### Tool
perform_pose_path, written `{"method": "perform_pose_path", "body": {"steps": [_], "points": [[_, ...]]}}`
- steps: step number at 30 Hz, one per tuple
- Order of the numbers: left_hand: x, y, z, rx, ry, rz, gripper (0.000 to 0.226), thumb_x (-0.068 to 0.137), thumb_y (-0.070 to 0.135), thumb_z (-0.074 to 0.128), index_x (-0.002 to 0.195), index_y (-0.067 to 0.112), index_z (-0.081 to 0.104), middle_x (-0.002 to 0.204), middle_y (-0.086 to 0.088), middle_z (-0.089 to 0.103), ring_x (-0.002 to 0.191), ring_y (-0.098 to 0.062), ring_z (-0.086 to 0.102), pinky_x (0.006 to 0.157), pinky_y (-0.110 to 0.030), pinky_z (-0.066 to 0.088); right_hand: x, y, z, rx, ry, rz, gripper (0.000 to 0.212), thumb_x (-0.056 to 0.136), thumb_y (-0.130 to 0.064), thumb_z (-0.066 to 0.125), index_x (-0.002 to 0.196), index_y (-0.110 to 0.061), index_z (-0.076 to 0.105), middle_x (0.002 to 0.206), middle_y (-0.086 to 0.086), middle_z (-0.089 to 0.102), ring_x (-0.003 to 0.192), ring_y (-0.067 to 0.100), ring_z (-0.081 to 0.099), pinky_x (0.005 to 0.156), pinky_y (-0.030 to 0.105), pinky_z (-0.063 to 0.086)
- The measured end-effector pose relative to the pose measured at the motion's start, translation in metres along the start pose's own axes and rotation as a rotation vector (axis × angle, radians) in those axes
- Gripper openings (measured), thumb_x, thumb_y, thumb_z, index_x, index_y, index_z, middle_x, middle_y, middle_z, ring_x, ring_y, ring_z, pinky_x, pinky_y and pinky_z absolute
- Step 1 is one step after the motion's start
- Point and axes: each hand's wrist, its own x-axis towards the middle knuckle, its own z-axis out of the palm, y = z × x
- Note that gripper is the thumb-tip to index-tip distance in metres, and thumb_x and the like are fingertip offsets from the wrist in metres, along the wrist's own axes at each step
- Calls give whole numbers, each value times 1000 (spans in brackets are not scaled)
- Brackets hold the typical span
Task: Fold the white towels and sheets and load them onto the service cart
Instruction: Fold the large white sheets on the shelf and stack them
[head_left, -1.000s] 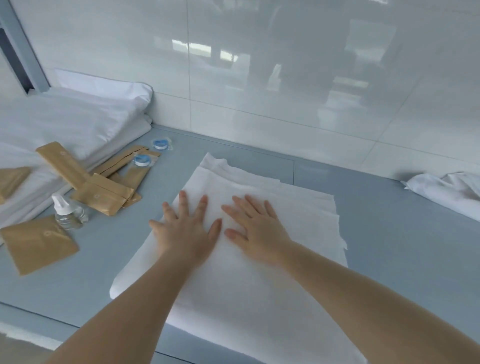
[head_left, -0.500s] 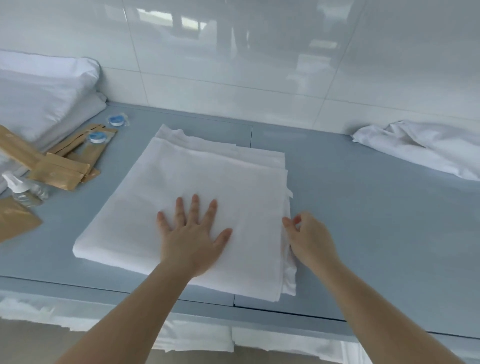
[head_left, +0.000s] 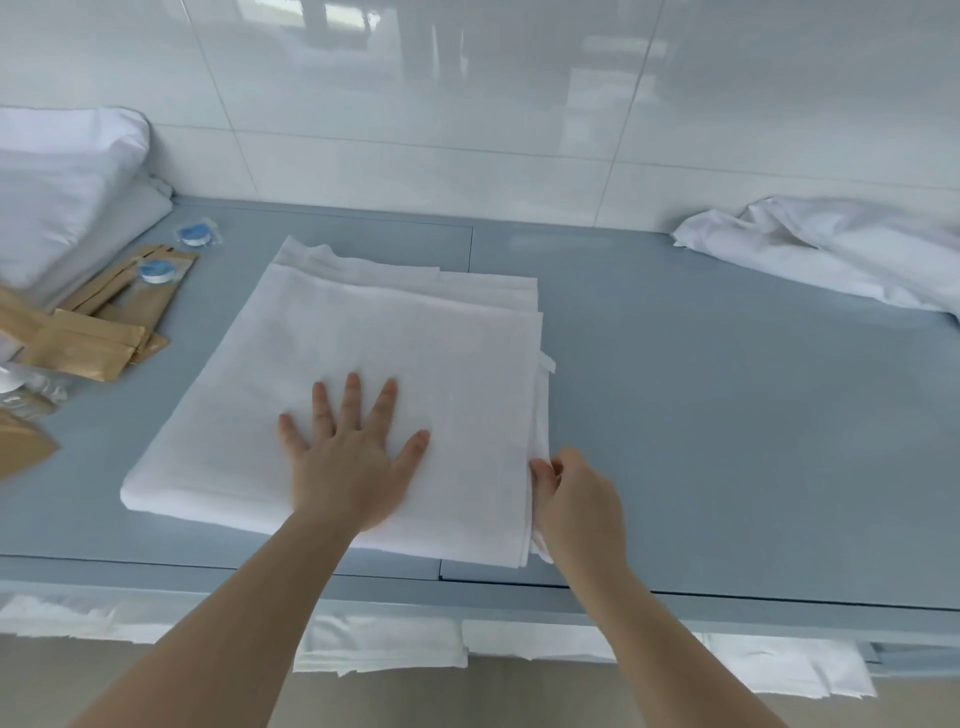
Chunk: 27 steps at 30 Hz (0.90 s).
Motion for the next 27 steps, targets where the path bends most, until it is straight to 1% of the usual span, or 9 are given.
{"method": "perform_pose_path", "body": {"steps": [4,6,10,14,18,21,23,25,27], "points": [[0,1,2,4,24,0,78,77,78,-6,147,45,-15,161,4,-13,146,-29,-18,112,-62,-6,38,-8,-7,121,-25,77,33,100,-40,40,98,-10,54,86,5,61,80,27,56,66,33,38],[1,1,3,9,26,-2,79,77,78,-7,147,45,-16,161,4,-13,146,-29,-18,113,-61,-6,67,-20,-2,170,-66,115,38,101,-38,39,96,-5,56,89,9,59,86,27,54,68,31,34],[0,0,4,9,37,-4,78,76,79,-8,146,46,-17,161,5,-13,146,-29,-18,113,-61,-7,106,-32,8,244,-95,127,28,99,-30,46,84,-7,54,84,8,58,84,27,54,65,29,30],[-1,0,4,3,37,1,79,75,79,-9,146,46,-17,161,5,-13,146,-28,-18,113,-60,-7,104,-33,8,223,52,89,32,95,-13,46,66,-18,34,65,-4,42,70,22,43,51,30,25],[-2,3,5,-6,45,-4,79,75,79,-9,147,46,-15,161,4,-11,146,-29,-18,112,-61,-9,82,-32,-7,175,53,72,19,99,-26,46,85,-13,43,72,0,48,72,25,45,60,33,30],[-3,5,3,-12,26,-22,79,76,78,-8,147,45,-16,161,3,-12,146,-31,-19,111,-63,-9,36,-15,-11,157,-85,132,32,97,-46,45,91,-15,44,73,-4,50,73,24,50,63,33,35],[-7,8,1,-22,15,-39,79,77,78,-6,148,43,-15,161,2,-12,146,-32,-19,110,-64,-9,8,-5,-7,114,-128,118,32,97,-41,47,79,-15,44,68,-4,49,69,23,49,57,32,32],[-11,12,0,-43,7,-64,80,79,77,-2,149,42,-12,161,1,-12,145,-33,-19,110,-65,-10,-2,-1,-6,77,-47,101,36,98,-28,48,66,-14,38,60,-1,45,64,25,44,51,32,26],[-15,15,-1,-64,-10,-88,80,79,77,0,149,41,-12,161,1,-13,145,-34,-20,108,-66,-12,-1,-4,-10,26,-10,101,36,99,-24,47,66,-12,38,62,4,48,64,26,43,54,33,28]]}}
